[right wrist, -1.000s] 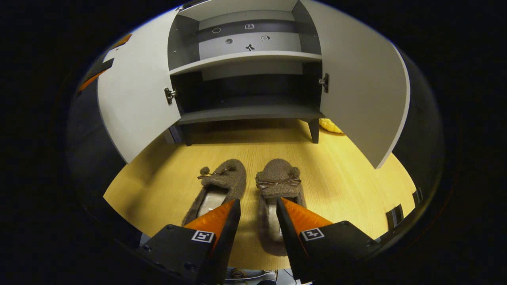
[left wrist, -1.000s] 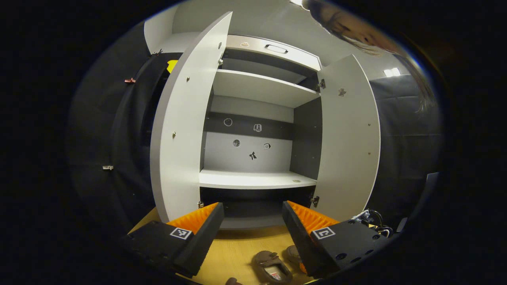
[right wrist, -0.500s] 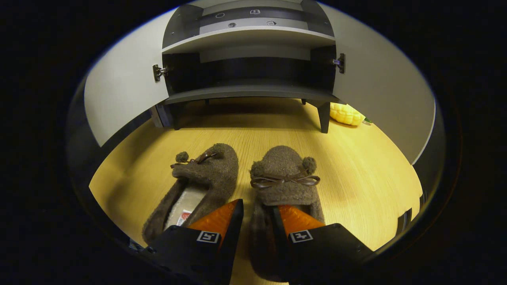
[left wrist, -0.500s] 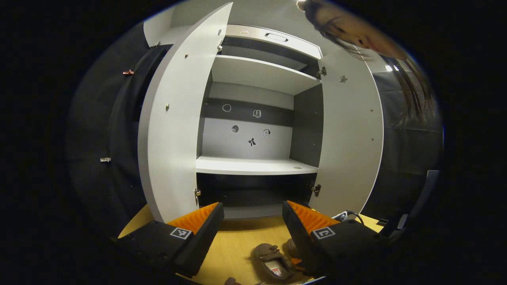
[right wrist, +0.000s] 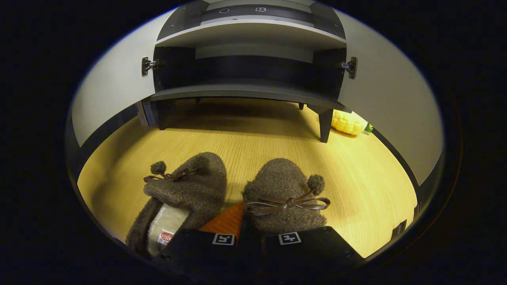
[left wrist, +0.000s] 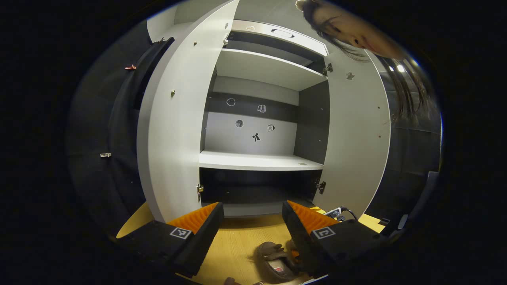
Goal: Grab one shoe with the right hand and put it into the shoe cabinet, grab the other shoe with the left hand and put it into the shoe cabinet; then close the right door with the right hand and the left door with the left hand.
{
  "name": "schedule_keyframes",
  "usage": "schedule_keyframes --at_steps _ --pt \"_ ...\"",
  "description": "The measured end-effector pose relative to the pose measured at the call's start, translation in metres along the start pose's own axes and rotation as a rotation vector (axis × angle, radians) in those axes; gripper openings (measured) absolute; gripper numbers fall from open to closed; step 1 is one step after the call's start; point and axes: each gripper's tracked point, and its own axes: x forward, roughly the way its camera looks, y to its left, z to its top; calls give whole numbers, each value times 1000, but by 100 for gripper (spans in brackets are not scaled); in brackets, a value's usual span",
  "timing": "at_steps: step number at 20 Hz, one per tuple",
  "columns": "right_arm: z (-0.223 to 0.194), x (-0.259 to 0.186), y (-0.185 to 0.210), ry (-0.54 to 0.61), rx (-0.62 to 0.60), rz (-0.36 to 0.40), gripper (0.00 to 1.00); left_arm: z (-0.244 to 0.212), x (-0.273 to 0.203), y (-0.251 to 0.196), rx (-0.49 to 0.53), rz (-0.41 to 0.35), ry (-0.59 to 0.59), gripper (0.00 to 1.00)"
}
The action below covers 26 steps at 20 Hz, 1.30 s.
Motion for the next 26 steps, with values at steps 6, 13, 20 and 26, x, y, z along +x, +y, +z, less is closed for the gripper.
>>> schedule_keyframes --at_steps 6,13,20,26 --pt "2 4 1 7 -29 17 5 -3 5 0 -8 4 15 95" --pt "77 -34 -2 -128 -37 40 5 16 1 -16 12 -10 0 95" --pt "235 -119 -6 -365 2 101 5 57 -20 -30 44 26 -73 94" --pt "356 -137 -7 -537 -38 133 5 76 -35 -35 59 64 -112 94"
